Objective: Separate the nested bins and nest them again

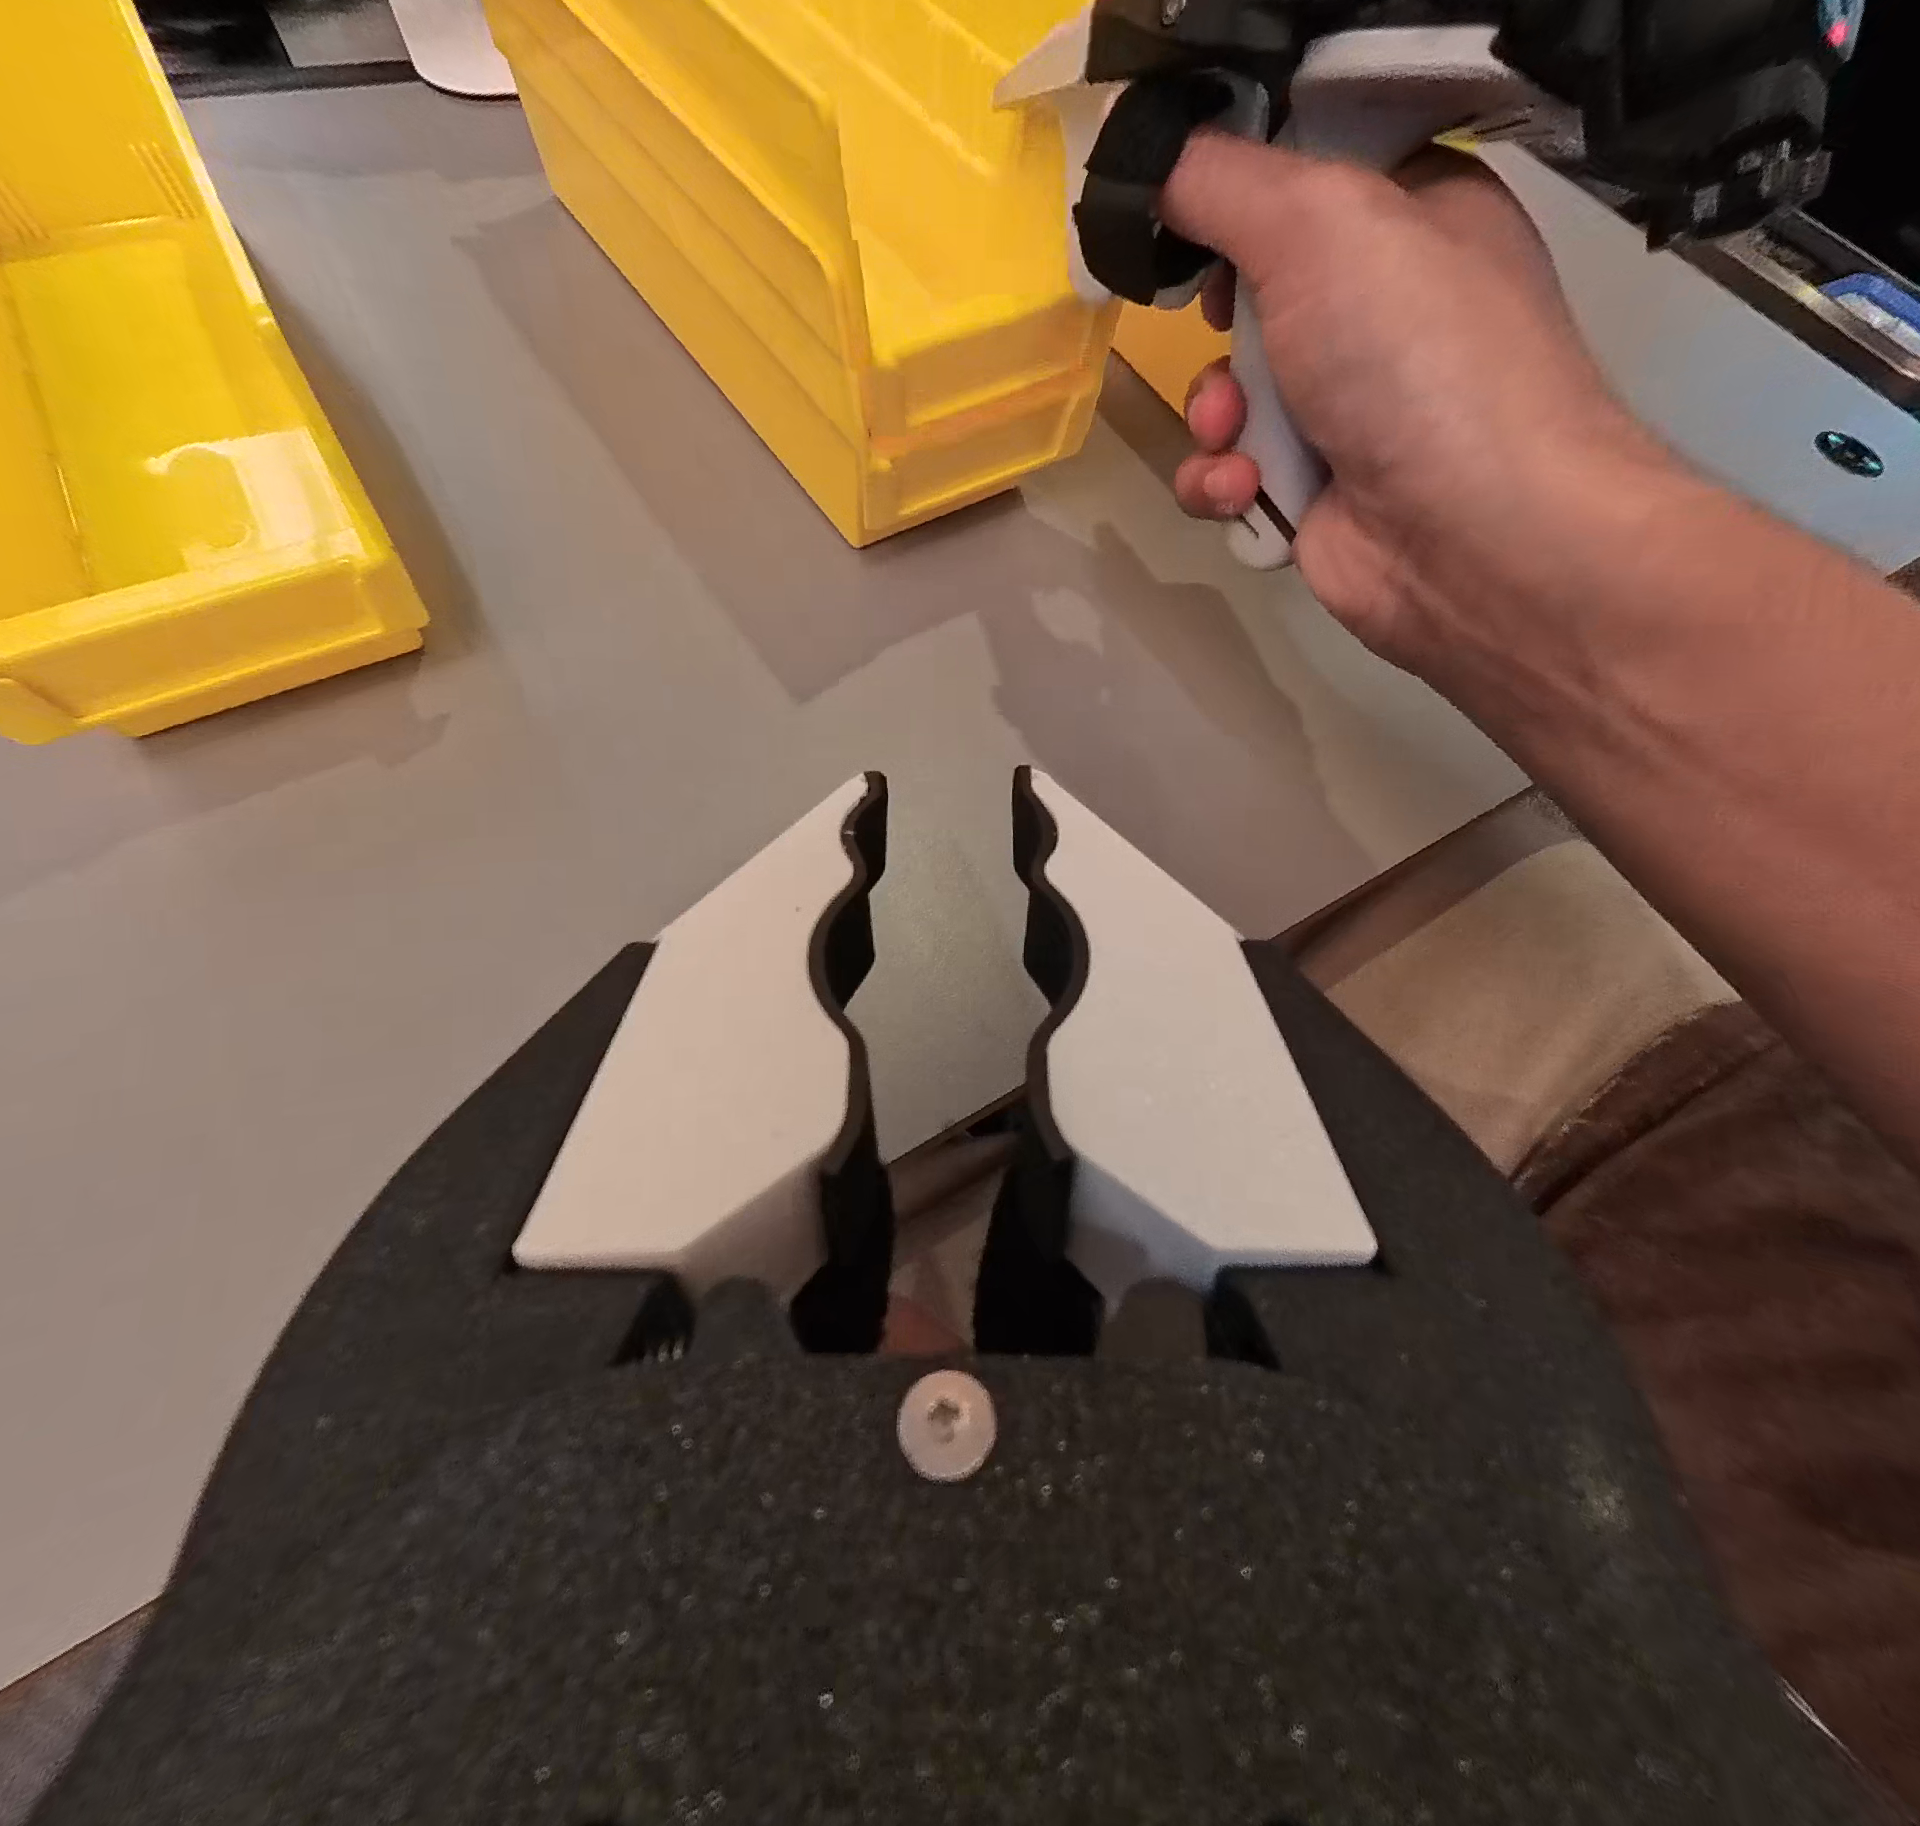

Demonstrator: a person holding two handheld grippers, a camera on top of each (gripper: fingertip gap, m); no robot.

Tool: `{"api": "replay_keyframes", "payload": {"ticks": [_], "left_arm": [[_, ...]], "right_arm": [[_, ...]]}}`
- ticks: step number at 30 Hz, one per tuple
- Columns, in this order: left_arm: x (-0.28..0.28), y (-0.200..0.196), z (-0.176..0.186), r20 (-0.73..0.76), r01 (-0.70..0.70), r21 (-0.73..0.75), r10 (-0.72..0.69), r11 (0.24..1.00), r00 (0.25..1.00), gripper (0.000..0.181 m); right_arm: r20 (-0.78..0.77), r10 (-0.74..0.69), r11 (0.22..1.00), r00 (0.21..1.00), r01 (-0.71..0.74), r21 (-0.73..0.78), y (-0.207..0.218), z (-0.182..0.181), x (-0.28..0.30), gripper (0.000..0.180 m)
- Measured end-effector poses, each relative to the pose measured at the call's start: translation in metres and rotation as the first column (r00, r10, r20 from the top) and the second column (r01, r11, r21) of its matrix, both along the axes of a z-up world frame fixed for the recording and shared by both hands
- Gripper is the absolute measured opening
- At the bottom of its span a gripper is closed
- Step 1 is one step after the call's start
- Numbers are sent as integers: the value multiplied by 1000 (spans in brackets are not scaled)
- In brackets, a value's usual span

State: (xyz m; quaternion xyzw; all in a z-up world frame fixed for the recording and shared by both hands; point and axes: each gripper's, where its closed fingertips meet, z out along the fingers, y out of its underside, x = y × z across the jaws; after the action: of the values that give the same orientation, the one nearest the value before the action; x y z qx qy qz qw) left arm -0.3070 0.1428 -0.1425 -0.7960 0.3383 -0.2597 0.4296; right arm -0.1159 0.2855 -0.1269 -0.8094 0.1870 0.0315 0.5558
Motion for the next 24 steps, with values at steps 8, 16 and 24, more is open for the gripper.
{"api": "replay_keyframes", "payload": {"ticks": [8,16,24], "left_arm": [[-1,0,0,-3,-1,2,1,1000,1000,22],[-1,3,-2,-22,1,14,0,1000,1000,22],[-61,73,8,-61,-213,131,222,968,973,28]], "right_arm": [[106,-5,996,994,-5,86,-16,21,3,9],[135,39,999,990,-44,30,-17,15,3,4],[121,333,943,935,-331,-34,-53,17,-20,32]]}}
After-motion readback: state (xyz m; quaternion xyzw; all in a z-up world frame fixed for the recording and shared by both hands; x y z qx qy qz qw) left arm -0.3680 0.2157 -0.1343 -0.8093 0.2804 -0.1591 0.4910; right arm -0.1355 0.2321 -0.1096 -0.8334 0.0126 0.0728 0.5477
